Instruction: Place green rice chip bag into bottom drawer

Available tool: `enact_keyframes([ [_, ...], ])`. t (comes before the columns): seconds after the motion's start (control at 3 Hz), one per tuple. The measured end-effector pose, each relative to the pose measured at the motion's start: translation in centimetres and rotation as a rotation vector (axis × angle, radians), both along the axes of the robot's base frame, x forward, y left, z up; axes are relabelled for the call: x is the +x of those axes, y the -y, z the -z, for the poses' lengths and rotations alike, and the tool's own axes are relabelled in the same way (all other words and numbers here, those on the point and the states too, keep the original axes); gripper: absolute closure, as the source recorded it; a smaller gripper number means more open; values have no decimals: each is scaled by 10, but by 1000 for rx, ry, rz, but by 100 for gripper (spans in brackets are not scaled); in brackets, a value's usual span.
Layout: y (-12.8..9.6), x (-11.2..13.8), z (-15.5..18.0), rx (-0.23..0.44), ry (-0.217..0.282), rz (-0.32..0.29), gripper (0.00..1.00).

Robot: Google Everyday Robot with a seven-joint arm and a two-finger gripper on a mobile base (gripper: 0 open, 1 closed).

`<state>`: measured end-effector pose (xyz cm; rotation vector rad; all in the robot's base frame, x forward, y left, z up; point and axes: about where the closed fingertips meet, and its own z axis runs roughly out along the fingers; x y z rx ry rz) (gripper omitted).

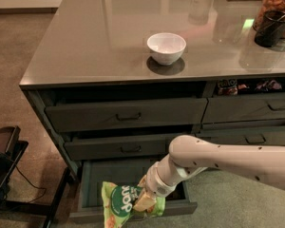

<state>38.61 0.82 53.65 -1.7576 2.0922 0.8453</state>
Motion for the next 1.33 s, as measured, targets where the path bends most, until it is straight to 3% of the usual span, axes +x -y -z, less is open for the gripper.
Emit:
enact_keyframes([
  [0.33,0,-3,18,0,-7,-5,100],
  [0.67,8,38,51,75,150,42,100],
  [1.0,13,95,91,146,285,81,100],
  [1.33,17,134,147,151,282,112,100],
])
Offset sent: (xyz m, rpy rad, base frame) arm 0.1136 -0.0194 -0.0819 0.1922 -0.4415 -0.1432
